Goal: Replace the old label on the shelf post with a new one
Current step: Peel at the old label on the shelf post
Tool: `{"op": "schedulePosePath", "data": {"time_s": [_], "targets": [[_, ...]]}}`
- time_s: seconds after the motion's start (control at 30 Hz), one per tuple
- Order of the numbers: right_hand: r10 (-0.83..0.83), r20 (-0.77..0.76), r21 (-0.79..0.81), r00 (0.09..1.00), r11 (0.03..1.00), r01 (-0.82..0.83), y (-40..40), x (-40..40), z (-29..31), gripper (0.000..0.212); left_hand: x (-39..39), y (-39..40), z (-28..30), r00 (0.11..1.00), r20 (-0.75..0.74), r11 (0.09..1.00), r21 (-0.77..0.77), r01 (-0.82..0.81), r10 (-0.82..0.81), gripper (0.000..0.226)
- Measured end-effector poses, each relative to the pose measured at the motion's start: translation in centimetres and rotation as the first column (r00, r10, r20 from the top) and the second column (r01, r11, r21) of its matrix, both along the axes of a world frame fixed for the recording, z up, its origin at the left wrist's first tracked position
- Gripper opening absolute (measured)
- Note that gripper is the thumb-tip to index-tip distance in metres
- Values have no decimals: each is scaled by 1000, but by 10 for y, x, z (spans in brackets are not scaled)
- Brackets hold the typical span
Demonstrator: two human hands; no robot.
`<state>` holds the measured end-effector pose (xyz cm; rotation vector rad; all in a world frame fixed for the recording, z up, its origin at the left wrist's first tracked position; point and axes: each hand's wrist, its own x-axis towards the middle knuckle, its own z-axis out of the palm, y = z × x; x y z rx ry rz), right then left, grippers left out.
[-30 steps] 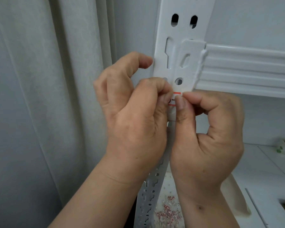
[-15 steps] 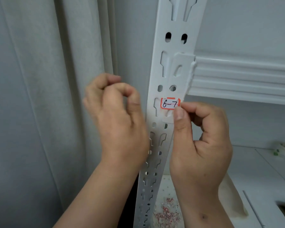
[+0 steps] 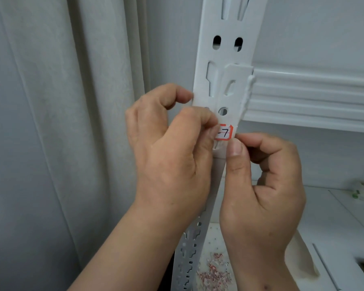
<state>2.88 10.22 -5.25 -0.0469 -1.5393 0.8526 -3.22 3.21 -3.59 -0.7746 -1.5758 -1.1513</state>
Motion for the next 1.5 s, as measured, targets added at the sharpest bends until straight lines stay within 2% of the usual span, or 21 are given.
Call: {"op": "schedulePosePath", "data": {"time_s": [0.33, 0.43, 0.53, 0.67, 0.77, 0.87, 0.97, 1.23, 1.33, 1.5], "targets": [[38, 19, -30, 999, 999, -37, -1, 5, 0, 11, -1, 3, -2, 998, 57, 999, 11, -37, 37, 13], [41, 29, -57, 999, 998, -39, 2, 9, -3, 11, -2, -1, -2, 991, 128, 994, 98, -54, 41, 8], [53, 37, -81, 998, 995, -49, 2, 10, -4, 11, -8, -14, 1, 974, 223, 977, 197, -86, 41, 12], [79, 24, -110, 997, 991, -76, 0, 7, -6, 12, 7, -21, 5, 953, 266, 963, 259, 72, -143, 21], [67, 32, -110, 997, 992, -63, -2, 6, -4, 12, 20, -16, 0, 943, 274, 969, 206, 135, -190, 24], [51, 42, -115, 998, 992, -46, -1, 6, -2, 10, 26, -11, -5, 913, 280, 943, 237, 234, -297, 33], [8, 33, -74, 999, 997, -5, 0, 4, 1, 10, 28, -9, -8, 897, 286, 930, 251, 269, -337, 36], [-161, -40, 126, 986, 978, 165, 4, -7, 10, 2, 28, -10, -18, 950, 234, 978, 80, 193, -206, 16], [-224, -85, 192, 971, 953, 236, 6, -10, 7, 3, 29, -11, -20, 952, 226, 978, 81, 192, -206, 18], [-269, -145, 246, 952, 922, 298, 9, -12, 4, 7, 32, -10, -22, 932, 299, 978, 112, 179, -205, 18]]}}
